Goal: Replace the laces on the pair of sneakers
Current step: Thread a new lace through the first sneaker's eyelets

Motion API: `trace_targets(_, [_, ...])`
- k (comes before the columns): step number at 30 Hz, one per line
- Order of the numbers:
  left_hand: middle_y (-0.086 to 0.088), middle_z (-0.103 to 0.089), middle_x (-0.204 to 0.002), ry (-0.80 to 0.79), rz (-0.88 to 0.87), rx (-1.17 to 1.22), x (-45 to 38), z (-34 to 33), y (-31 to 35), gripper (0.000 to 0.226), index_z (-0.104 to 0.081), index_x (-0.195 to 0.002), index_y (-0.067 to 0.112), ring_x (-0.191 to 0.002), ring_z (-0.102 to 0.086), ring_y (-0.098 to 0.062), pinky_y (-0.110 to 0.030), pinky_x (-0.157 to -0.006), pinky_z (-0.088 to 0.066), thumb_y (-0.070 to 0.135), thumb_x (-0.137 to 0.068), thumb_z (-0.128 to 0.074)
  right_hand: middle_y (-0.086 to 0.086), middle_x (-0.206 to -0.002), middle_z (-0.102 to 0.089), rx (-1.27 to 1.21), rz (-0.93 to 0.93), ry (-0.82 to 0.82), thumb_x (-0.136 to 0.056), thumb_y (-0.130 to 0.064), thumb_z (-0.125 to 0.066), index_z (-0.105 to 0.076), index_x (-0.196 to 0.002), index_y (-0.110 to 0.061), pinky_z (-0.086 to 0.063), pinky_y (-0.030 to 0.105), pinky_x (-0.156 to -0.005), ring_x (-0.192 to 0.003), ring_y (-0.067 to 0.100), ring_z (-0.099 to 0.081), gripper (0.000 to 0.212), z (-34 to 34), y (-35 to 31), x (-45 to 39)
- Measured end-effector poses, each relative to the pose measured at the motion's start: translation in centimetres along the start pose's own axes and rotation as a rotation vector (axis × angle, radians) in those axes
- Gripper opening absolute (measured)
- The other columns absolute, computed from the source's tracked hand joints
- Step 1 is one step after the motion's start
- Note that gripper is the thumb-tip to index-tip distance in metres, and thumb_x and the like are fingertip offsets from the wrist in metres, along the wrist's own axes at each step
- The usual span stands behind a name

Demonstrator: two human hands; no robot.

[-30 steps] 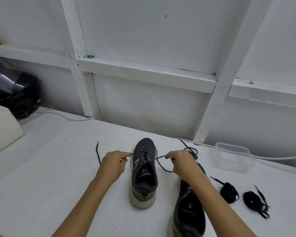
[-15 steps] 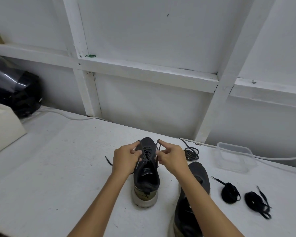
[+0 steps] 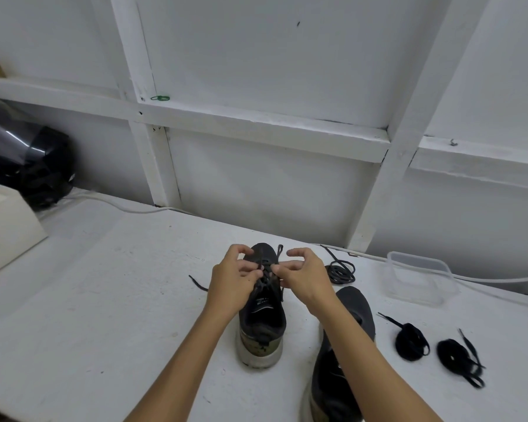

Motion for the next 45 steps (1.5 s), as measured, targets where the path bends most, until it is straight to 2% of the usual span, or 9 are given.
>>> trace_targets(6, [0.022, -0.072, -0.086, -0.024, -0.098, -0.018, 0.2, -0.2, 0.0, 0.018, -0.078, -0.095, 0.027, -0.084, -0.067, 0.009, -0.005, -0.077, -0.049, 0.011, -0.088, -0.075, 0.009, -0.078, -0.077, 0.003, -0.043, -0.043, -0.085, -0.003, -0.077, -0.078, -0.094, -0.008, -0.055, 0.019, -0.061, -0.067, 0.014, -0.072, 0.010, 0.2, 0.2, -0.3])
trace_targets(10, [0.013, -0.076, -0.095, -0.014, -0.132, -0.081, 0.2, -0.4, 0.1, 0.018, -0.080, -0.104, 0.024, -0.086, -0.066, 0.006, -0.003, -0.080, -0.047, 0.015, -0.089, -0.075, 0.004, -0.085, -0.078, 0.110, 0.039, -0.100, -0.089, -0.006, -0.073, -0.082, -0.090, -0.017, -0.063, 0.032, -0.076, -0.078, 0.019, -0.072, 0.014, -0.3, 0.1, -0.4])
trace_targets(17, [0.014, -0.076, -0.090, -0.036, -0.195, -0.113, -0.1, -0.2, 0.4, 0.018, -0.080, -0.102, 0.028, -0.080, -0.066, 0.007, -0.003, -0.073, -0.046, 0.017, -0.088, -0.075, 0.005, -0.086, -0.077, -0.040, 0.025, -0.209, -0.091, -0.007, -0.074, -0.081, -0.092, -0.016, -0.061, 0.033, -0.082, -0.080, 0.019, -0.071, 0.012, -0.2, 0.2, -0.3])
trace_targets(20, [0.014, -0.074, -0.089, -0.145, -0.076, -0.052, -0.4, -0.1, 0.3, 0.016, -0.066, -0.099, 0.031, -0.082, -0.066, 0.005, -0.007, -0.067, -0.047, 0.020, -0.089, -0.073, 0.007, -0.080, -0.073, -0.075, 0.008, -0.206, -0.096, -0.002, -0.065, -0.078, -0.090, -0.015, -0.058, 0.038, -0.080, -0.077, 0.023, -0.064, 0.020, -0.2, 0.5, -0.4])
trace_targets(24, [0.010, -0.072, -0.082, -0.434, 0.260, 0.353, -1.2, 0.1, -0.3, 0.008, -0.062, -0.106, 0.017, -0.068, -0.061, -0.002, -0.012, -0.054, -0.042, 0.018, -0.100, -0.057, 0.007, -0.082, -0.074, 0.048, 0.089, -0.228, -0.099, -0.003, -0.061, -0.077, -0.089, -0.019, -0.057, 0.038, -0.076, -0.074, 0.021, -0.064, 0.024, -0.4, 0.3, 0.0])
trace_targets(29, [0.011, -0.071, -0.086, -0.581, 0.266, 0.296, -1.2, 0.4, -1.0, 0.022, -0.067, -0.112, 0.021, -0.071, -0.053, -0.006, -0.020, -0.058, -0.035, 0.035, -0.094, -0.066, -0.002, -0.080, -0.076, 0.222, 0.164, -0.201, -0.097, -0.008, -0.065, -0.078, -0.084, -0.028, -0.055, 0.022, -0.060, -0.070, 0.012, -0.069, 0.027, 0.0, -0.2, 0.2])
trace_targets(34, [0.010, -0.071, -0.084, -0.307, -0.017, -0.110, -1.1, -0.1, 0.1, 0.012, -0.068, -0.098, 0.027, -0.072, -0.064, 0.004, -0.007, -0.059, -0.043, 0.021, -0.088, -0.071, -0.001, -0.083, -0.076, 0.210, 0.147, -0.188, -0.095, -0.004, -0.067, -0.079, -0.089, -0.021, -0.063, 0.043, -0.082, -0.075, 0.021, -0.072, 0.022, 0.2, -0.1, 0.0])
trace_targets(38, [0.002, -0.064, -0.080, -0.171, -0.233, -0.402, -0.2, -1.3, 1.0, 0.007, -0.052, -0.096, 0.022, -0.073, -0.061, -0.014, -0.029, -0.066, -0.052, 0.019, -0.095, -0.058, -0.001, -0.084, -0.076, 0.195, 0.174, -0.169, -0.094, -0.005, -0.069, -0.080, -0.088, -0.023, -0.062, 0.028, -0.071, -0.083, 0.028, -0.074, 0.022, 0.5, -0.4, 0.2])
trace_targets(45, [0.012, -0.071, -0.093, -0.167, 0.048, -0.021, -0.4, -0.9, 0.0, 0.019, -0.066, -0.092, 0.027, -0.090, -0.067, -0.006, -0.013, -0.075, -0.048, 0.008, -0.092, -0.064, -0.015, -0.072, -0.071, 0.275, 0.228, -0.169, -0.090, -0.006, -0.074, -0.077, -0.086, -0.026, -0.045, 0.011, -0.059, -0.063, -0.003, -0.060, 0.020, 0.5, -0.6, 0.7])
Point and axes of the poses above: each hand's wrist, its own x-axis away from the middle knuckle, its own z-axis out of the back of the hand, y = z × x, the point moved 2 cm from there along -x, towards the middle knuckle
